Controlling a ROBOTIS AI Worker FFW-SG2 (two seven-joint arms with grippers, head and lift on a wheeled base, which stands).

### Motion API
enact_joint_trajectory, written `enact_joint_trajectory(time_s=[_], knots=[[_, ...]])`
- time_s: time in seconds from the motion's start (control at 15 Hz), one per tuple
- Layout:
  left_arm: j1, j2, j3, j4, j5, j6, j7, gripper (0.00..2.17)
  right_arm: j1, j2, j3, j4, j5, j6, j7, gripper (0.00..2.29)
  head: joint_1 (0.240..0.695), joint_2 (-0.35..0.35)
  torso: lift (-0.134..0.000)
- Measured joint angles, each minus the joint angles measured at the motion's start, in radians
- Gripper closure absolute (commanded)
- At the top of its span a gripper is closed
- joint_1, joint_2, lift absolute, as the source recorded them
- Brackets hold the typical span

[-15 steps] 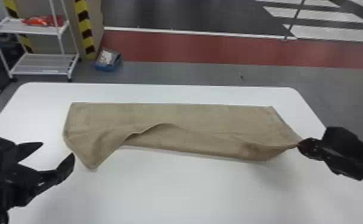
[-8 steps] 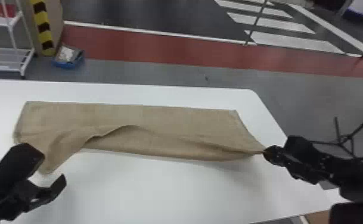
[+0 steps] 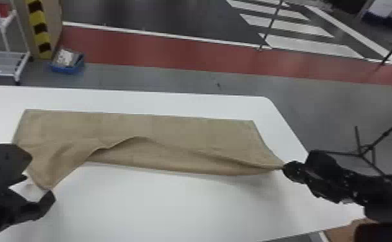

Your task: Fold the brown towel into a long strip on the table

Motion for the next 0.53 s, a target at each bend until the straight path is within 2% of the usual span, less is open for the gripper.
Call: enact_joint_trajectory(time_s=[0.07, 0.27, 0.53], knots=[[-0.005, 0.001, 0.002, 0.007, -0.002, 0.0, -0.007, 0.45, -0.001, 0.0, 0.0, 0.003, 0.0, -0.005, -0.002, 1.48, 0.695, -0.3, -0.123], [-0.022, 0.003, 0.003, 0.029, -0.014, 0.001, -0.036, 0.45, -0.007, 0.001, 0.007, 0.007, 0.0, -0.01, -0.006, 1.48, 0.695, -0.292, -0.123], [-0.019, 0.004, 0.003, 0.027, -0.021, -0.002, -0.032, 0.45, -0.014, 0.001, 0.012, 0.015, 0.0, -0.01, -0.006, 1.48, 0.695, -0.286, -0.123]])
